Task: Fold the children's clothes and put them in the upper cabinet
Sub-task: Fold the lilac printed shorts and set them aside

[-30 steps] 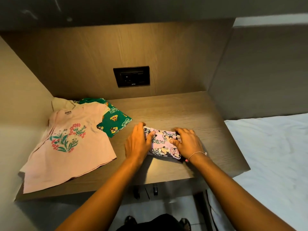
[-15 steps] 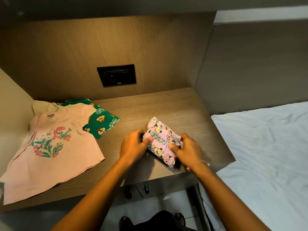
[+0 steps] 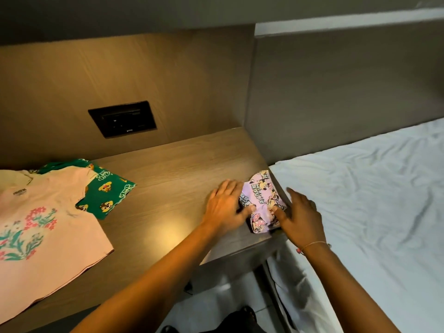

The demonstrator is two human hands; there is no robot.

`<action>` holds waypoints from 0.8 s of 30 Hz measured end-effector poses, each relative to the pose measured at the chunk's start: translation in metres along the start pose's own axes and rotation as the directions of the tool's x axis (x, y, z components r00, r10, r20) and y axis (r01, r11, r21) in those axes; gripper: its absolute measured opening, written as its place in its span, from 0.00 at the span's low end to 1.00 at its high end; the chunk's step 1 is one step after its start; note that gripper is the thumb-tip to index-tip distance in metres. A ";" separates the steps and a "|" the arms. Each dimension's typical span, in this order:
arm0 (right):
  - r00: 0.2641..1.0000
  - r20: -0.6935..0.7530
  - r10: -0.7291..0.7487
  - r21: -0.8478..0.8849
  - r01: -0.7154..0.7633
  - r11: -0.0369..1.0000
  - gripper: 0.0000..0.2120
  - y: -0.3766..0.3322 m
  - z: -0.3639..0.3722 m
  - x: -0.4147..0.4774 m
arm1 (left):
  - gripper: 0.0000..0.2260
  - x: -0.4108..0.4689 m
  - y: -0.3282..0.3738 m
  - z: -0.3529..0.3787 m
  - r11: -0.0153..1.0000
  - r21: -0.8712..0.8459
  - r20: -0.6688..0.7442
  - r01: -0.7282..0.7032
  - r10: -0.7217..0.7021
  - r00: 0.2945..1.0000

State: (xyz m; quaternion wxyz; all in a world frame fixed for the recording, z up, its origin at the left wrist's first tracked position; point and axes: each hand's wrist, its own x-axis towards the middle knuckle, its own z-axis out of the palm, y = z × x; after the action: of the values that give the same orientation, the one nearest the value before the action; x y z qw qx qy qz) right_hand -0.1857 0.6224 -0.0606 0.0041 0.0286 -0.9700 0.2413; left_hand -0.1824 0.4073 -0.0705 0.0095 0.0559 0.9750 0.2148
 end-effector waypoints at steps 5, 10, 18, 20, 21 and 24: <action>0.935 0.299 -0.191 -0.185 0.253 0.950 0.30 0.008 0.024 0.016 | 0.36 -0.014 -0.004 0.027 0.989 0.110 0.115 -0.101 0.088 0.989; 0.928 0.324 -0.182 -0.196 0.254 0.947 0.31 0.014 0.027 0.035 | 0.36 0.003 -0.002 0.022 0.980 0.186 0.136 -0.070 0.045 0.990; 0.952 0.249 -0.177 -0.285 0.247 0.926 0.31 -0.009 0.015 0.034 | 0.34 -0.051 -0.028 -0.004 0.997 0.075 -0.037 0.034 -0.032 0.999; 0.956 0.146 -0.254 -0.209 0.281 0.937 0.31 -0.042 0.015 0.031 | 0.33 -0.082 -0.058 -0.019 0.986 0.079 -0.146 0.144 -0.131 0.980; 0.941 0.126 -0.313 -0.171 0.331 0.928 0.31 -0.063 0.020 0.029 | 0.33 -0.100 -0.075 -0.027 0.970 0.071 -0.202 0.231 -0.212 0.956; 0.880 0.217 -0.423 -0.197 0.464 0.864 0.34 -0.134 0.043 0.022 | 0.29 -0.153 -0.122 -0.049 0.866 0.048 -0.364 0.498 -0.449 0.816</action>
State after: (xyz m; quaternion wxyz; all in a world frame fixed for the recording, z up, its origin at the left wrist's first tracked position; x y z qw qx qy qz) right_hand -0.2001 0.4828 -0.0354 -0.0179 0.2707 -0.9562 0.1099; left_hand -0.0451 0.2591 -0.0780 -0.1100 -0.2261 0.9573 0.1427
